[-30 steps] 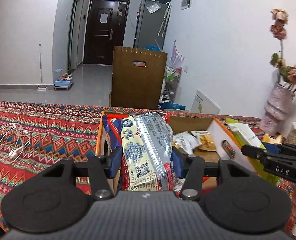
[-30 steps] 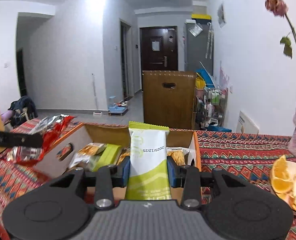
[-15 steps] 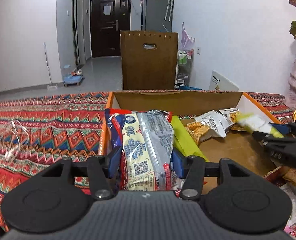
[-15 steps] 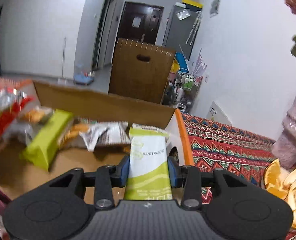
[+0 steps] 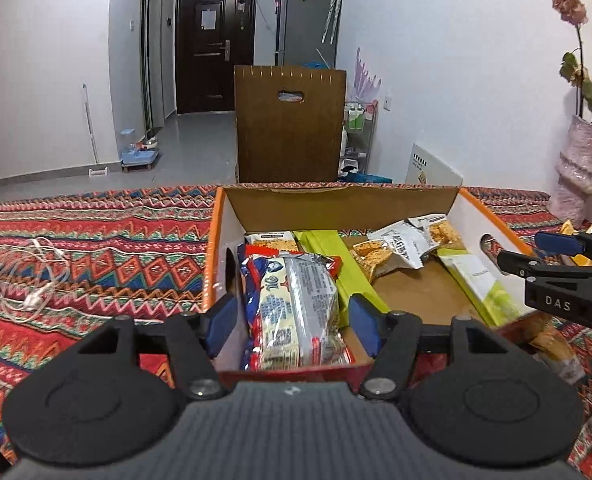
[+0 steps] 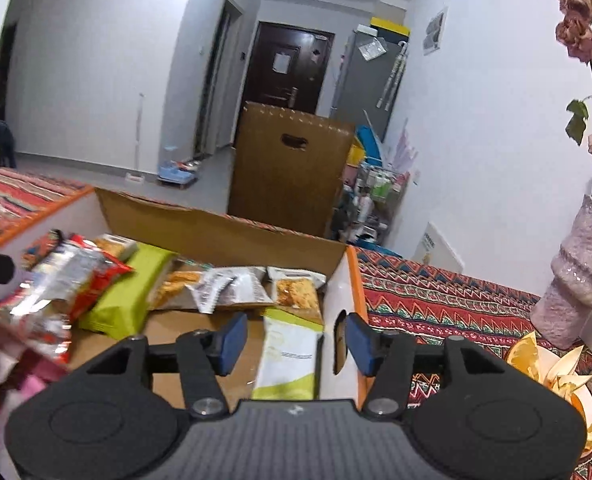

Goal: Organize snacks
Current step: 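Withdraw both tools back toward the snack pile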

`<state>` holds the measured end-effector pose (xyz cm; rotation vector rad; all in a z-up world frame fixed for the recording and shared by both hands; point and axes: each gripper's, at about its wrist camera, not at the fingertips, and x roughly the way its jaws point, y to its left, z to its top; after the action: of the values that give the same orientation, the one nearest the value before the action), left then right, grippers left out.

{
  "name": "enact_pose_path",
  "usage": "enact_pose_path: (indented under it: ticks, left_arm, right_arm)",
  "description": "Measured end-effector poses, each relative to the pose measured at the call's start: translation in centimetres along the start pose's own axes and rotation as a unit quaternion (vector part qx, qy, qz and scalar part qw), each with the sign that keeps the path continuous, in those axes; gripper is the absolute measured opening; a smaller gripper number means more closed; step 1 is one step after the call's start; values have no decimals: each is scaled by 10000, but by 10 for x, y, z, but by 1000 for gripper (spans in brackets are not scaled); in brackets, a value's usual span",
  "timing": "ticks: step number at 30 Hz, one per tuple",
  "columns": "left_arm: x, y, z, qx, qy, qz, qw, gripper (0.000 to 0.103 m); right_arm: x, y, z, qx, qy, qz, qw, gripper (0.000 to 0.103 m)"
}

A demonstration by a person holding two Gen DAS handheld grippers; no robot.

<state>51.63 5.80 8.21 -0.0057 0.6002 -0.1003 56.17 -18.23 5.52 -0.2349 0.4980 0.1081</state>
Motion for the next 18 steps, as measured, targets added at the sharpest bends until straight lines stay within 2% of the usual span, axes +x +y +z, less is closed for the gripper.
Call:
enact_pose_path:
  ticks: [7, 15, 18]
  left_arm:
    - [-73, -2, -18, -107, -269, -112, 9995, 69]
    - [-159, -16, -69, -137, -433, -215, 9987, 74]
    - [-185, -20, -90, -243, -443, -248, 9984, 77]
  right_arm:
    - [-74, -1, -11, 5, -151, 494, 9987, 61]
    - [-168, 2, -51, -22, -302, 841, 9960, 74]
    - [-196, 5, -69, 12, -317, 904, 9954, 75]
